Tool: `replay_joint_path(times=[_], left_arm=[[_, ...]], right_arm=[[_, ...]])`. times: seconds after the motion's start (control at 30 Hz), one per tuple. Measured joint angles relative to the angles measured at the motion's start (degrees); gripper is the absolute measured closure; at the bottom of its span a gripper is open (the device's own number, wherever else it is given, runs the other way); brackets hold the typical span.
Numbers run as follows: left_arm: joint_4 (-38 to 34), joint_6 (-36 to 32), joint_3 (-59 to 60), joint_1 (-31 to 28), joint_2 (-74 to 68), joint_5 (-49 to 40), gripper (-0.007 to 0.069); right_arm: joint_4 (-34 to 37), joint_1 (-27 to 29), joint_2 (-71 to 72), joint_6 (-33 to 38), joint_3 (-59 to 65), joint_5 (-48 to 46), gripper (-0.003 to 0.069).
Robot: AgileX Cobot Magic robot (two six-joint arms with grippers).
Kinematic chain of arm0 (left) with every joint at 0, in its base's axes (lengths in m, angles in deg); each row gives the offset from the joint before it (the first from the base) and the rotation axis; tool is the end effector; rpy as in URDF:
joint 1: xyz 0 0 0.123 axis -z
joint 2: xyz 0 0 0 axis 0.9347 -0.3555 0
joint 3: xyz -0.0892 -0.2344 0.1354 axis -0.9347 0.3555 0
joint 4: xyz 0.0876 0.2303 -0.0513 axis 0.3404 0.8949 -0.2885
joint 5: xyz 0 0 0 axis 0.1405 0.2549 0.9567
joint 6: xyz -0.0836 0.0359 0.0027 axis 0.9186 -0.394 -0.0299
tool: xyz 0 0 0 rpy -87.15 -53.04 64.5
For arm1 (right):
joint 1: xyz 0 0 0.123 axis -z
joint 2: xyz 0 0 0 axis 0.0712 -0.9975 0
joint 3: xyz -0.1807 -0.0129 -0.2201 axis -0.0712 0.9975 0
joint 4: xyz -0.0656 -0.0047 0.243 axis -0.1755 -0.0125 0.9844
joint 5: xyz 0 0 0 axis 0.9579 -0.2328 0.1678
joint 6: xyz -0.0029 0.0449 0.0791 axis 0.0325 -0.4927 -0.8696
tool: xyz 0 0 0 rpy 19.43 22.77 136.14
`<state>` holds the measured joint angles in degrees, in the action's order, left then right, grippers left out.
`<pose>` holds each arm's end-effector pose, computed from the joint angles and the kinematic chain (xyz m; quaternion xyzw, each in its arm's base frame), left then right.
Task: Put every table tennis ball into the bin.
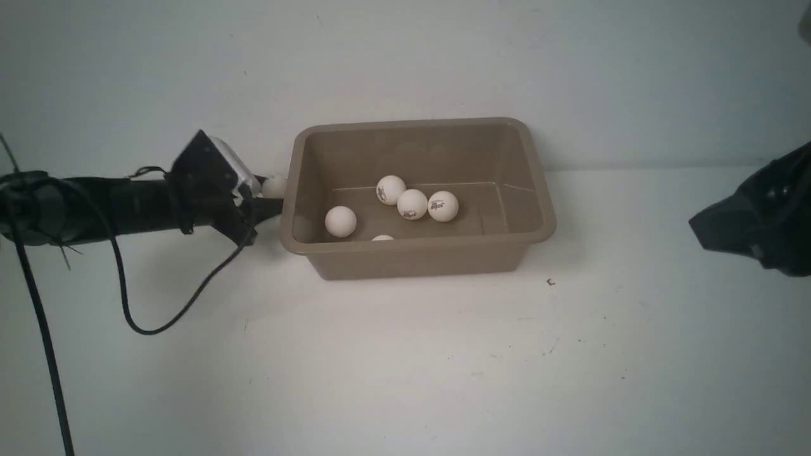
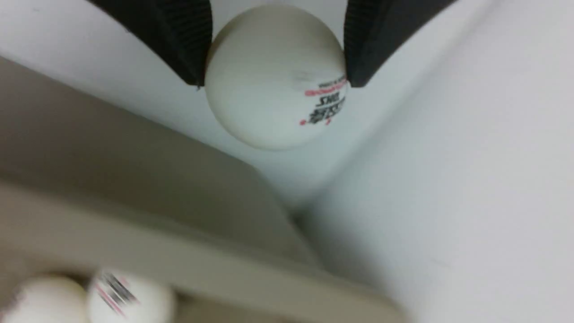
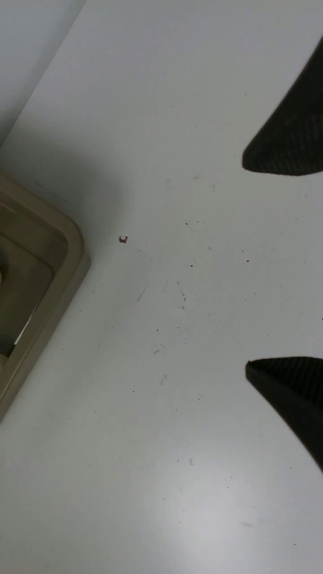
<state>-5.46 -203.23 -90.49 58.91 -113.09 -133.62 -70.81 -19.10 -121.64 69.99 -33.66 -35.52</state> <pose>0.4861 0.0223 0.1208 0.3722 0.7544 -0.1389 0.5226 0.1837 0.0813 0.3928 -0.2842 0.9090 0.0451 0.3014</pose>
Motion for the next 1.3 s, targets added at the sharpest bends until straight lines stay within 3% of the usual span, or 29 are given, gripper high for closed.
replay_joint_path(times=[0.13,0.23,0.3,0.43,0.7,0.9,1.07,1.17,1.3], left_arm=[[2.11,4.0,0.0,-3.11,4.38,-3.84,0.029],[4.72,6.24,0.0,-3.86,6.45,-12.86,0.029],[6.64,7.45,0.0,-2.63,7.51,-18.7,0.029],[7.66,8.17,0.0,1.18,8.0,-20.1,0.029],[10.04,7.98,0.0,13.4,8.0,-1.13,0.029],[15.54,11.3,0.0,17.39,8.0,3.07,0.0256],[17.57,23.54,0.06,18.31,10.75,8.98,0.0102],[20.07,29.0,0.06,17.74,14.59,13.48,0.008],[27.65,39.41,0.06,15.45,23.95,19.15,0.0084]], right_arm=[[0.0,0.0,0.0,0.02,0.0,0.0,0.0165],[-0.05,0.0,0.0,0.02,0.0,0.0,0.0165],[-0.05,0.0,0.0,0.07,0.0,0.0,0.0165],[-0.05,0.0,0.0,0.07,0.0,0.0,0.0165],[0.18,0.0,0.0,0.07,0.0,-0.46,0.0165],[0.18,0.0,0.0,0.07,0.0,-0.46,0.0165],[-0.1,0.0,0.2,0.07,0.0,-0.22,0.0165],[-1.71,0.0,1.26,0.07,0.04,1.66,0.0165],[-11.02,0.0,7.07,-3.32,0.04,10.27,0.0165]])
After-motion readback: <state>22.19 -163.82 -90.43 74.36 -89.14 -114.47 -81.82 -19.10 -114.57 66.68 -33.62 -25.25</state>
